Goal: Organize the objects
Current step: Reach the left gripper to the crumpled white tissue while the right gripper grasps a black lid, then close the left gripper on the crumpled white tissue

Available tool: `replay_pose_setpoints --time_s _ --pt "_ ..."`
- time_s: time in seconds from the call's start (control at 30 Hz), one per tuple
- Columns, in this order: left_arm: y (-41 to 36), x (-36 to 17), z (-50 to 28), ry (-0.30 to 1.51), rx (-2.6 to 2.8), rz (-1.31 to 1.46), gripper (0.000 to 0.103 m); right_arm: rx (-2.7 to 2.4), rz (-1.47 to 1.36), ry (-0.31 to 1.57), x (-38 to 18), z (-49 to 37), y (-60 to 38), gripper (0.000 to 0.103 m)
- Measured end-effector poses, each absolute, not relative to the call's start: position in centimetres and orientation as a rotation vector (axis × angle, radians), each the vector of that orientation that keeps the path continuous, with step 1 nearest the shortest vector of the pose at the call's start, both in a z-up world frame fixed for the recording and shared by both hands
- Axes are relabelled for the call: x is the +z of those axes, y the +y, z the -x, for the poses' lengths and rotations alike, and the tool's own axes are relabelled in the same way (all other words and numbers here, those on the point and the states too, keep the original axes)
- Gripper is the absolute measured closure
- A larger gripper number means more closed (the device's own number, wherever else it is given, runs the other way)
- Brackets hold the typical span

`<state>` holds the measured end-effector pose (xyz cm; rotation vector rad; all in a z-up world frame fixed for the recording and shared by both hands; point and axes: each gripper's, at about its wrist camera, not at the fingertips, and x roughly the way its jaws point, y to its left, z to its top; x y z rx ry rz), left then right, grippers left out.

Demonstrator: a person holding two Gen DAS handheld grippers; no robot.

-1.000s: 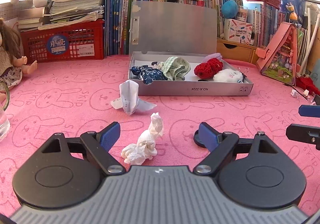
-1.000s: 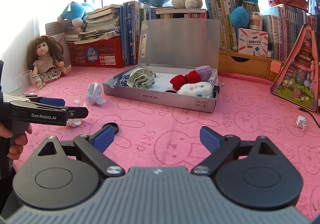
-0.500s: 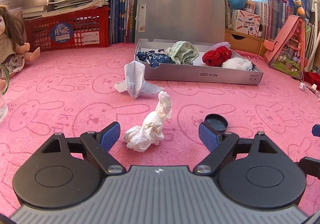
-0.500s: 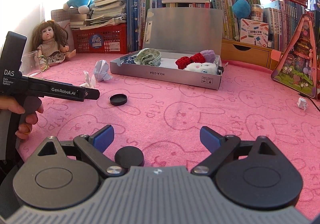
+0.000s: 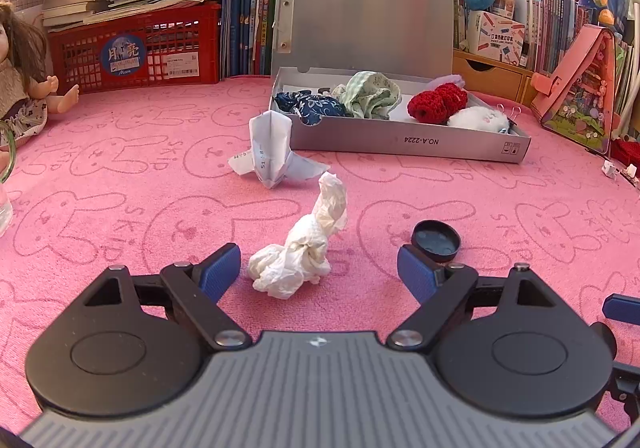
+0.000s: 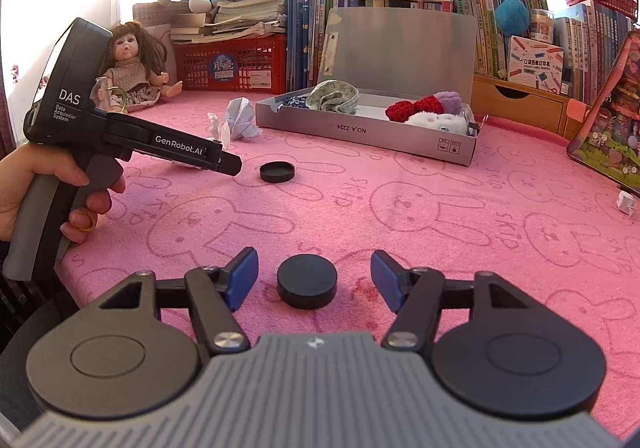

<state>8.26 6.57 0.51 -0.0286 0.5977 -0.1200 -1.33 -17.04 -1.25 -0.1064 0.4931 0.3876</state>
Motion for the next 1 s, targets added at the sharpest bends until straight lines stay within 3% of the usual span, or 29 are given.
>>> replay_pose_setpoints --time_s 0.2,0.53,0.8,1.0 --pt "6.6 0.5 -8.3 0.597 -0.120 0.029 0.015 0.403 0.115 0.495 -1.4 1.6 -16.7 0.066" --pt "6.5 0.5 -8.3 0.596 -0.112 0.025 0.016 0.331 0.088 0.472 -0.9 0.7 -16.9 0.066" --pt "6.2 1.6 -8.1 0.545 -0.107 0.014 0.035 0.274 0.051 0.461 -0.3 -0.7 -17.0 0.066" --pt "6.1 1.8 -8.7 0.543 -0.096 0.011 0.038 0.251 0.044 0.462 -0.2 -1.5 -16.9 0.066"
